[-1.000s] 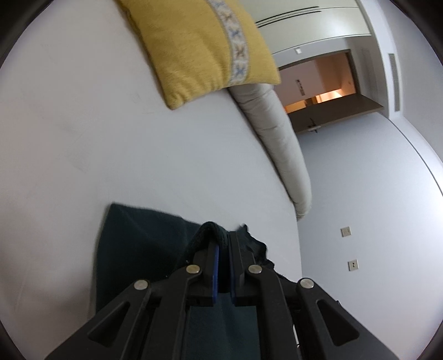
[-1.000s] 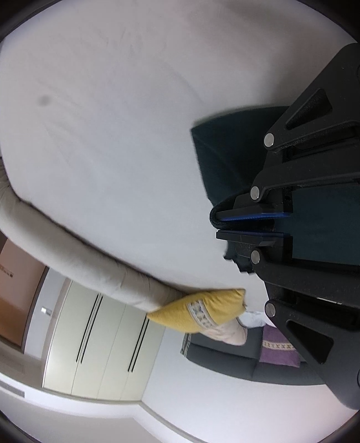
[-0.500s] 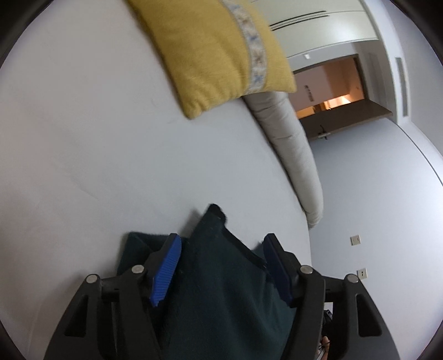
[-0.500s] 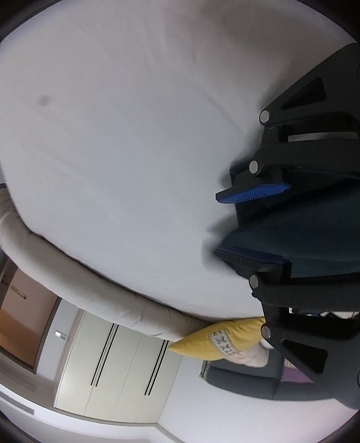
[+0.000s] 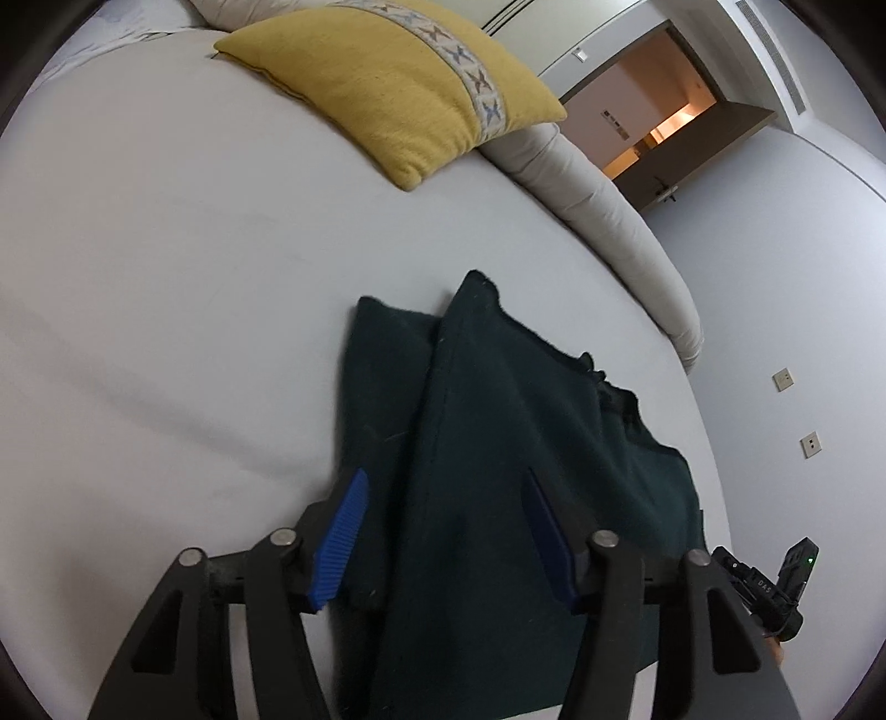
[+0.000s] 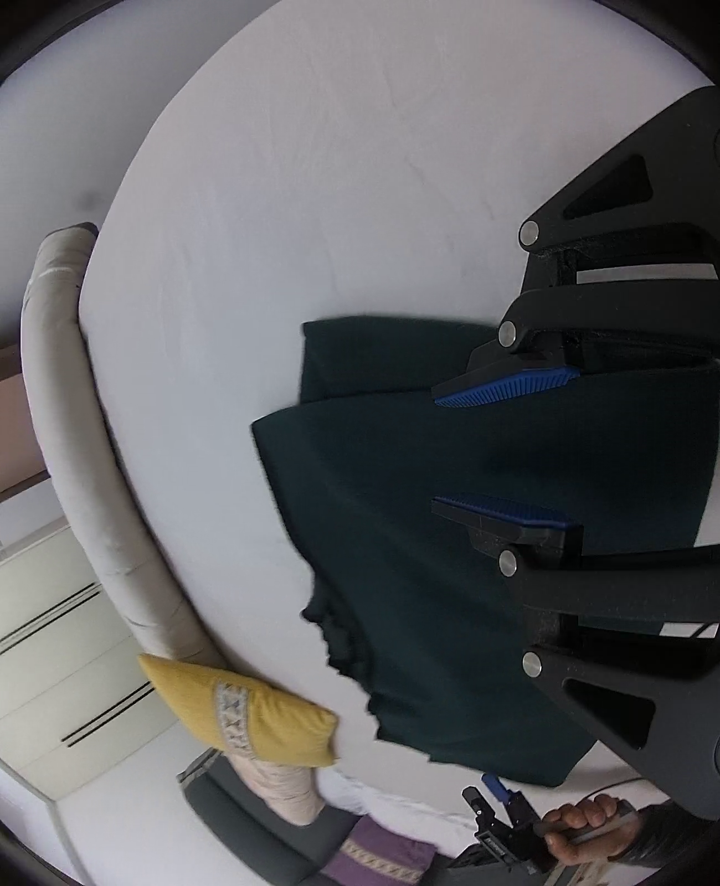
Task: Fold small clothes
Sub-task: 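Grasp the folded sweater edge with both grippers and fold it over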
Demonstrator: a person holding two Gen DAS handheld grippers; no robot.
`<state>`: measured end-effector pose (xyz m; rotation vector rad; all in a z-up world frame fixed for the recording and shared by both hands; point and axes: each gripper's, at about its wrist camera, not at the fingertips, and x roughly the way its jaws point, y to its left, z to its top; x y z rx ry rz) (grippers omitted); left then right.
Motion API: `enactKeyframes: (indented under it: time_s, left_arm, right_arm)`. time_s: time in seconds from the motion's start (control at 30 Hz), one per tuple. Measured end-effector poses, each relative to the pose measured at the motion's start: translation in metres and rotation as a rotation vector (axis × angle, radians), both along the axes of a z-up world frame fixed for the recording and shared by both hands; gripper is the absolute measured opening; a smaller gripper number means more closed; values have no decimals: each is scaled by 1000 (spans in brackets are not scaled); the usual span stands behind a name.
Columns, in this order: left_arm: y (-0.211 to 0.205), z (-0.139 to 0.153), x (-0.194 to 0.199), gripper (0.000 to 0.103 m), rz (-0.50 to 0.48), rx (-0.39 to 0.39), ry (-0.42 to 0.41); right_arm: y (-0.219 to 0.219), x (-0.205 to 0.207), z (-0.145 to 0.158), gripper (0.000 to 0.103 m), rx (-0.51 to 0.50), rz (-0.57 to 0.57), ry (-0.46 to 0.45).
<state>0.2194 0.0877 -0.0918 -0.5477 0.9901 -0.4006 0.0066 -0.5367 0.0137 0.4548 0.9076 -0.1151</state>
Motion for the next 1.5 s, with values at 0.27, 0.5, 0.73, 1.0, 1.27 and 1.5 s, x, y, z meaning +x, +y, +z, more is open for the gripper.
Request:
enactKeyframes:
  time_s: [0.27,0.5,0.73,1.0,1.27,1.5]
  left_arm:
    - [-20,3,11,55,-72,93,-28]
    - [-27,-8,15,36,-92,118,-4]
    - [-22,-6,11,7,-92,128,2]
    - [-5,4,-8,7,-27,92,-36]
    - [10,-19,-17,6,18,20,3]
    - [11,-26,-15,7,16,2,17]
  right_arm:
    - [-16,-19,-11,32,86,-29,-9]
    - [-26,-13,-26,30,146,-41,14]
    - [-13,-12,-20,6,71,8,36]
    - [-12,-25,-1,5,34,-18,-1]
    - [-30,-40,-23,4,116,-80,9]
    - [-39,-51,-36,4,168,-125,-4]
